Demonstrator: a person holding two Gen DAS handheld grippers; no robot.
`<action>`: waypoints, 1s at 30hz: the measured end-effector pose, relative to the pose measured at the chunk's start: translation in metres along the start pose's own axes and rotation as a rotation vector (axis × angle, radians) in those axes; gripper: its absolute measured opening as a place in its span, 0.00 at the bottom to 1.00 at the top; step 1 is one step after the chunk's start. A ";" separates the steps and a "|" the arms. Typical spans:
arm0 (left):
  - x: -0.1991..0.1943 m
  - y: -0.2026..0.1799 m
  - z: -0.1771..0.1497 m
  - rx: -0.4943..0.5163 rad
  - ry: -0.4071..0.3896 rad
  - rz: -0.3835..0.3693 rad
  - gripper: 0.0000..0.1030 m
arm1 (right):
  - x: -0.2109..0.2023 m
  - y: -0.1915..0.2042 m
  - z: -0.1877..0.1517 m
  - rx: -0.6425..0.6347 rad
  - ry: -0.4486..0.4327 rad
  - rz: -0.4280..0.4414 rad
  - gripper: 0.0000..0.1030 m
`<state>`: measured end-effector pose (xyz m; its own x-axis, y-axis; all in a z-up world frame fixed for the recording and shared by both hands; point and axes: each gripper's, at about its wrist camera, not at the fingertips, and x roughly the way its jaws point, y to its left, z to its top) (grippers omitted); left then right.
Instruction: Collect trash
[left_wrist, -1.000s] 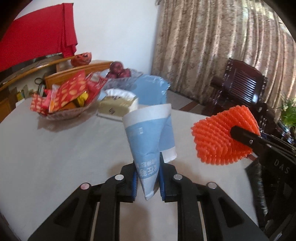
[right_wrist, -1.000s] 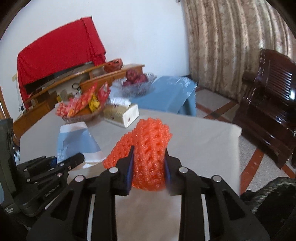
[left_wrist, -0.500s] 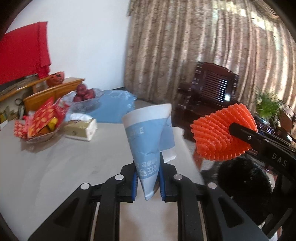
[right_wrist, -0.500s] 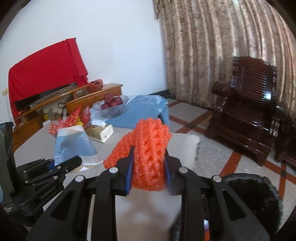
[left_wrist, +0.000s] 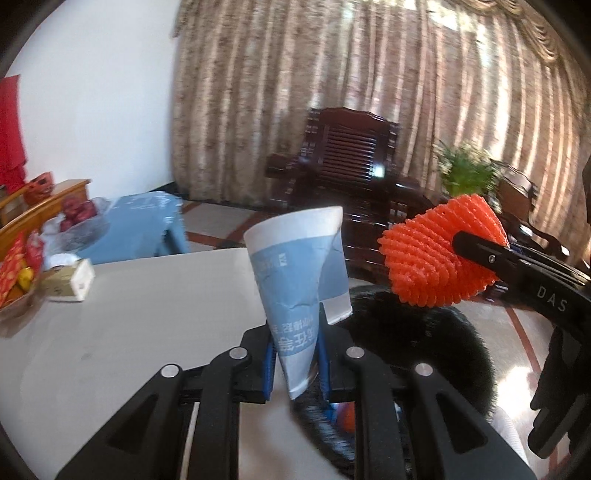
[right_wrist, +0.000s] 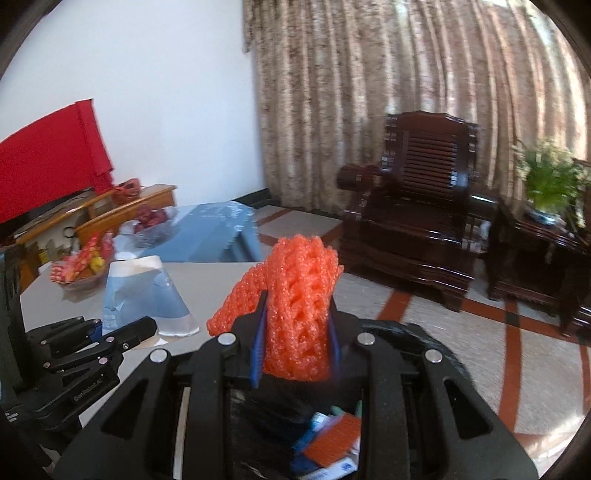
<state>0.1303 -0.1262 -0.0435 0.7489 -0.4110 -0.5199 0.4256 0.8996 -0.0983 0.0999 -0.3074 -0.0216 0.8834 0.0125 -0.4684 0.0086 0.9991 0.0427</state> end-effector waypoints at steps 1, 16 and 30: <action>0.005 -0.009 -0.001 0.008 0.004 -0.017 0.18 | -0.002 -0.010 -0.005 0.002 0.005 -0.021 0.25; 0.084 -0.082 -0.023 0.106 0.139 -0.133 0.23 | 0.030 -0.084 -0.056 0.050 0.127 -0.140 0.32; 0.078 -0.067 -0.025 0.075 0.159 -0.132 0.81 | 0.032 -0.099 -0.067 0.135 0.151 -0.150 0.95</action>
<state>0.1473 -0.2151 -0.0986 0.5973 -0.4909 -0.6342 0.5555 0.8236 -0.1143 0.0964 -0.4035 -0.0997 0.7875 -0.1194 -0.6047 0.2060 0.9756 0.0757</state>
